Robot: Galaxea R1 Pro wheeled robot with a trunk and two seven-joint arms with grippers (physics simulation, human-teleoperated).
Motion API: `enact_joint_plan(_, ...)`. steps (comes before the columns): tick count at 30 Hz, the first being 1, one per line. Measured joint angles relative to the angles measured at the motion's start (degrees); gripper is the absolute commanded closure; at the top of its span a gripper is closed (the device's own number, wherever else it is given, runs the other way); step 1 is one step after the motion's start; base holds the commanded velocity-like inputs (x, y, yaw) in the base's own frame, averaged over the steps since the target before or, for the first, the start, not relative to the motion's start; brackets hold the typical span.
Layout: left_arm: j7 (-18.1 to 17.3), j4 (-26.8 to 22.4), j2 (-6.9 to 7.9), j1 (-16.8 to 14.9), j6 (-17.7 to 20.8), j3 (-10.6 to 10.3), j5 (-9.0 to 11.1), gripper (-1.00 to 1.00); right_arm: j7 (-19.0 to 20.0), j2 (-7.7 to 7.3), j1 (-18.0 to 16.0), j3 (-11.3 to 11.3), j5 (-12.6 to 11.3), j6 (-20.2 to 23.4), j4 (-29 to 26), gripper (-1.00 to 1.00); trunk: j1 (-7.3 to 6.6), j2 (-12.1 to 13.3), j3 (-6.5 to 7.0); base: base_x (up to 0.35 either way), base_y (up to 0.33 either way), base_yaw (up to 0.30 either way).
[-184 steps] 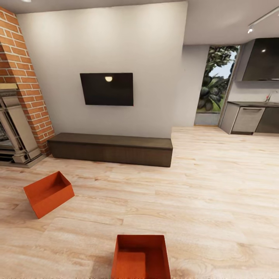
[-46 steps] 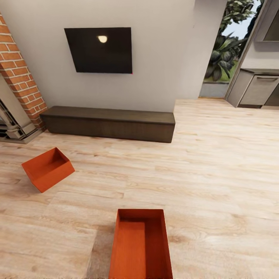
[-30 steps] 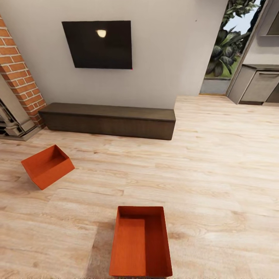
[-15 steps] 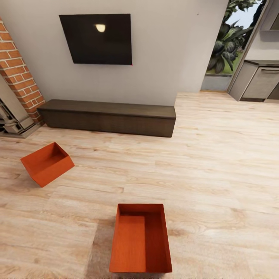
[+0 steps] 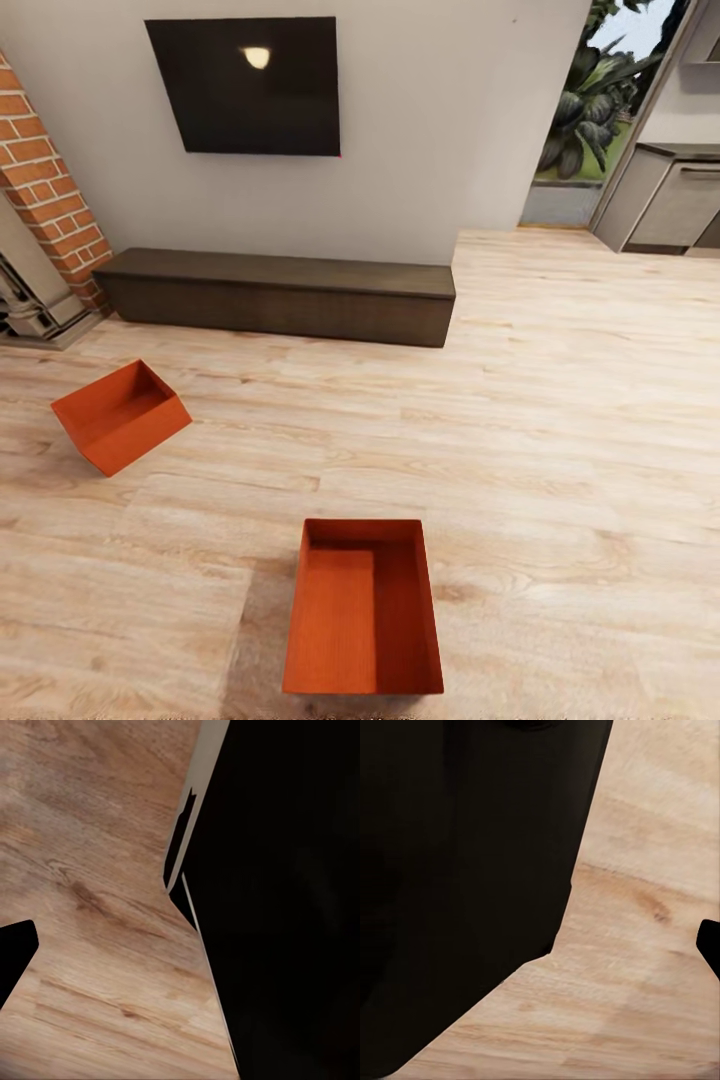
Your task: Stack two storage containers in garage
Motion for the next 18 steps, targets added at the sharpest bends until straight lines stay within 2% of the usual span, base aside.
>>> enact_joint_plan(18,0.0,0.0,0.00,0.0,0.0,0.0,0.0,-1.00,0.0,-0.02,0.0,0.0,0.0,0.0,0.0,-1.00,0.00,0.0,-1.65,0.000,0.000,0.000)
